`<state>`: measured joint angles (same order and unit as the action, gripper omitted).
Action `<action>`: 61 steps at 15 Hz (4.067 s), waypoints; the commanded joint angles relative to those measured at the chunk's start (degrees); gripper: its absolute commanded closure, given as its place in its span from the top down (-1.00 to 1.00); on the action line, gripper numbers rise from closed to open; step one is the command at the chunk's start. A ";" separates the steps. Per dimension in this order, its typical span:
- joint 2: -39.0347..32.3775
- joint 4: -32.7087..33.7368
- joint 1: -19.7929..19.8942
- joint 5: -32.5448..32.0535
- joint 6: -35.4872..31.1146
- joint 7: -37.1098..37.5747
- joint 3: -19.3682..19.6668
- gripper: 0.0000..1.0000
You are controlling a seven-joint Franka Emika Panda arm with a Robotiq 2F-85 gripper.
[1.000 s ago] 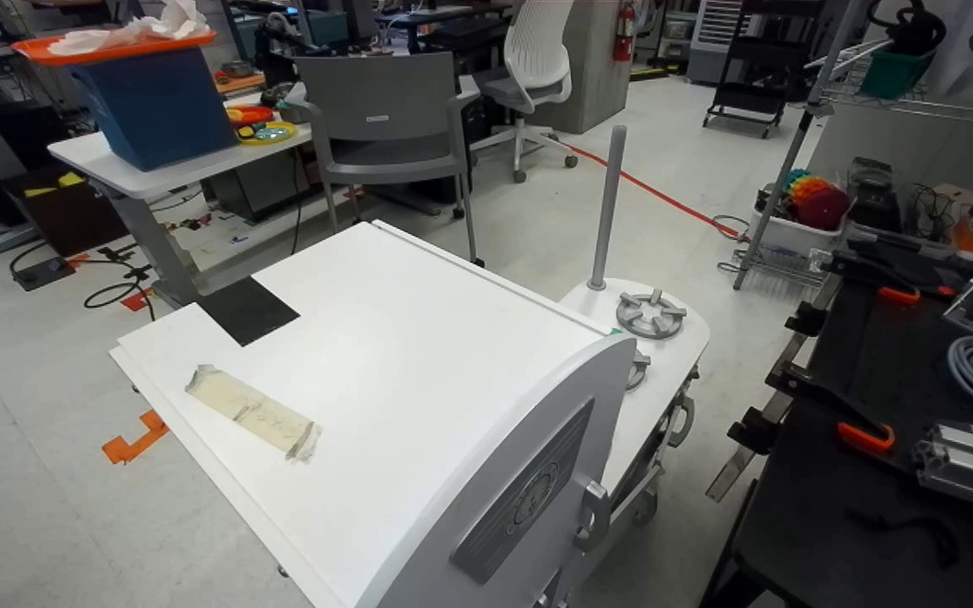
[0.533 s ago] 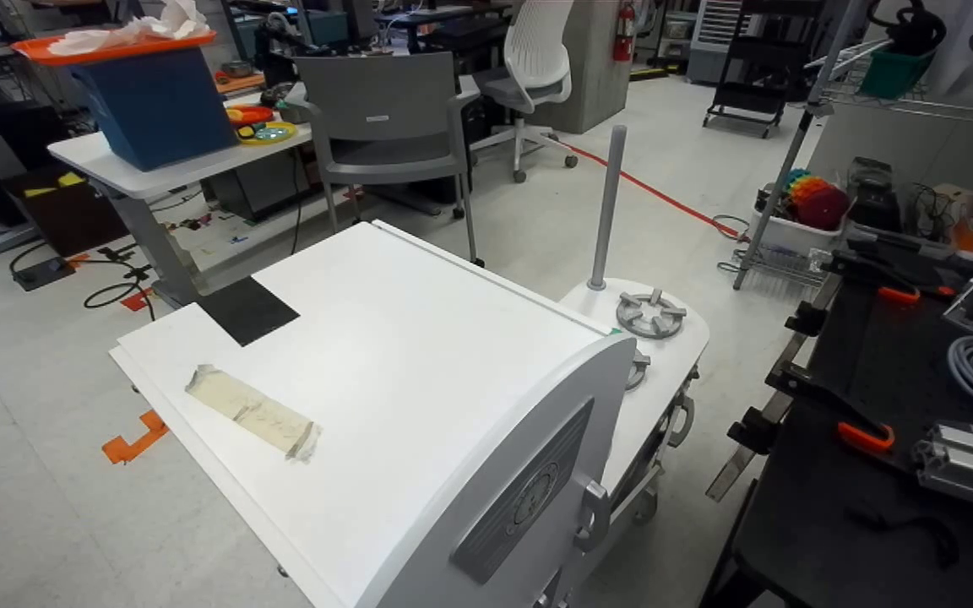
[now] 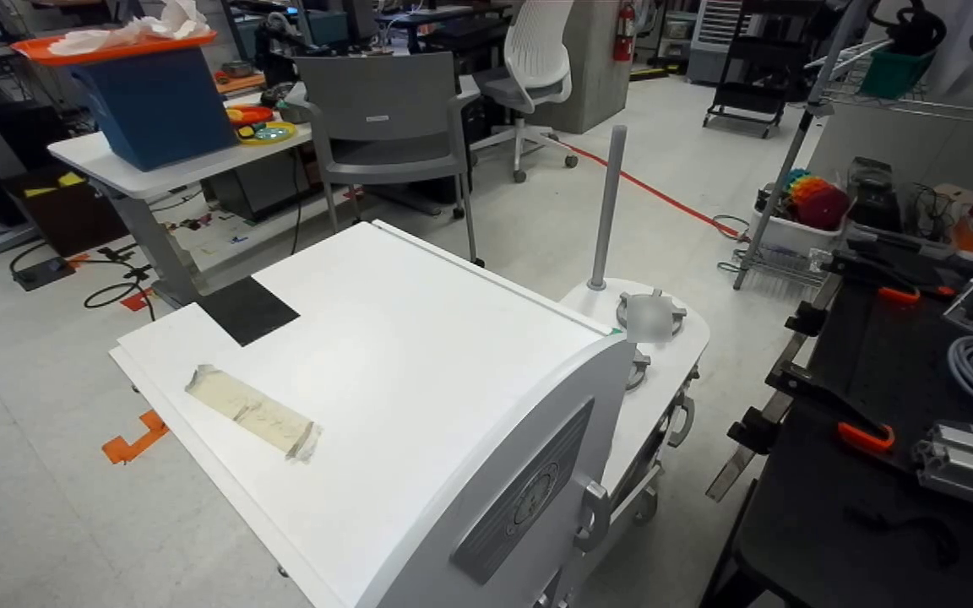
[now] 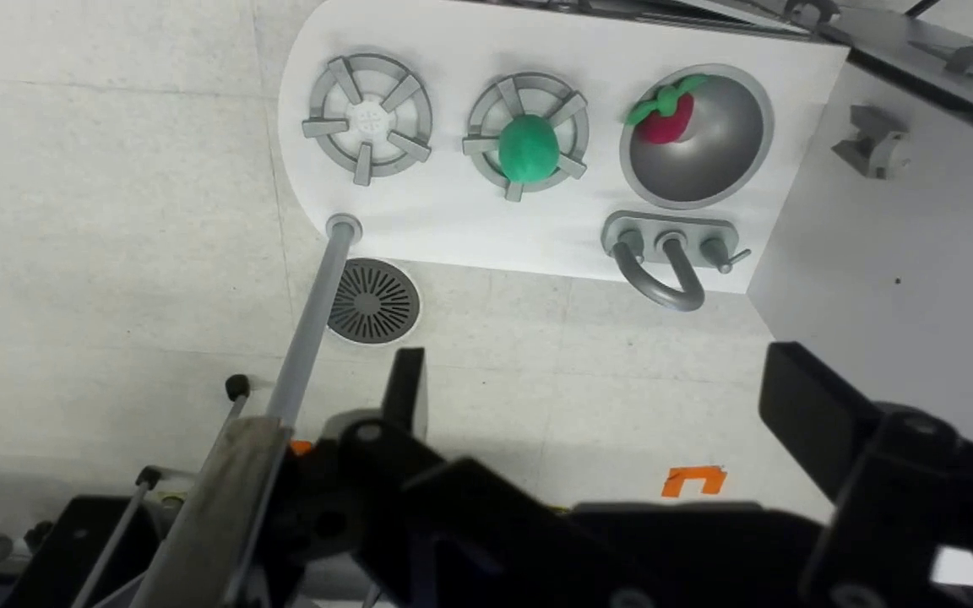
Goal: Move the tap nozzle to the left
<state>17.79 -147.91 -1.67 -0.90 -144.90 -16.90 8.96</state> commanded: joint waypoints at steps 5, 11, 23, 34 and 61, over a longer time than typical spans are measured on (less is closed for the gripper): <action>-30.81 15.59 2.25 1.47 -11.48 4.11 -2.76 1.00; -53.52 31.23 4.63 0.49 -13.94 5.01 -6.59 1.00; -74.11 47.85 5.62 -3.29 -16.53 -2.03 -15.71 1.00; -82.12 53.16 7.41 -11.61 -22.19 -13.14 -19.46 1.00; -85.81 45.49 11.98 -13.78 -27.93 -23.22 -32.31 1.00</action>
<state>-69.46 -100.99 10.02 -16.33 -172.46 -42.63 -22.37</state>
